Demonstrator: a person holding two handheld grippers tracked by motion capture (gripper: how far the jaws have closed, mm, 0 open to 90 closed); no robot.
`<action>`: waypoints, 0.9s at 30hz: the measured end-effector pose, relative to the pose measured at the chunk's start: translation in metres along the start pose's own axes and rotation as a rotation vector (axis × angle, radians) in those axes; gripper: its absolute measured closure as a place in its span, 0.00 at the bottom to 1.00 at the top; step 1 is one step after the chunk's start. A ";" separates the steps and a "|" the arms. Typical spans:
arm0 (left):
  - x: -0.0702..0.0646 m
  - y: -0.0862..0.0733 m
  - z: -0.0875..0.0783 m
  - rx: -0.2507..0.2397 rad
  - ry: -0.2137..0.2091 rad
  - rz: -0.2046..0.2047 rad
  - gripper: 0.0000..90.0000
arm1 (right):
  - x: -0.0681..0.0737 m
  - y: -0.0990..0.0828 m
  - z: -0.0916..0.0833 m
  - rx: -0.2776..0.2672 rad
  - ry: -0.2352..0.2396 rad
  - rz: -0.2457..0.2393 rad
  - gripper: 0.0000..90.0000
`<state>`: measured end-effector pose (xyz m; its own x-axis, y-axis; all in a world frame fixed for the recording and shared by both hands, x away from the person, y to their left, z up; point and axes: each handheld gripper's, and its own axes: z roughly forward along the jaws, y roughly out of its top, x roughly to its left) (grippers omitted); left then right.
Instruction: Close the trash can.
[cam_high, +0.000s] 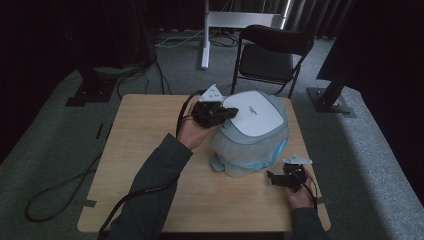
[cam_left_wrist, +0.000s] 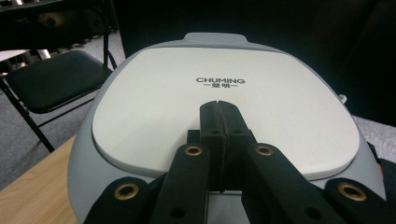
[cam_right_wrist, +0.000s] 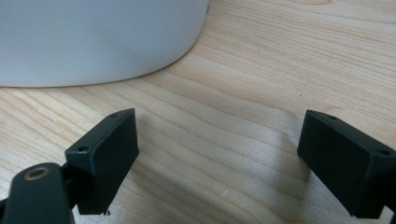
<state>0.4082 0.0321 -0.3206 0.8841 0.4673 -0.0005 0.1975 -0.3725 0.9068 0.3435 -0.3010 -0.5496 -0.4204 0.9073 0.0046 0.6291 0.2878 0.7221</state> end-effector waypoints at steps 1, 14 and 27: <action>-0.001 -0.001 -0.001 -0.004 0.004 0.002 1.00 | 0.000 0.000 0.000 0.000 0.000 0.001 0.13; -0.010 -0.008 -0.003 -0.028 0.012 0.012 1.00 | 0.001 0.000 0.000 0.000 -0.005 0.004 0.13; -0.014 -0.014 -0.004 -0.028 0.046 0.005 1.00 | 0.001 0.000 0.000 0.000 -0.005 0.005 0.13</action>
<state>0.3913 0.0338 -0.3312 0.8643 0.5025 0.0226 0.1811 -0.3528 0.9180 0.3427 -0.3006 -0.5497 -0.4144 0.9101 0.0045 0.6311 0.2838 0.7219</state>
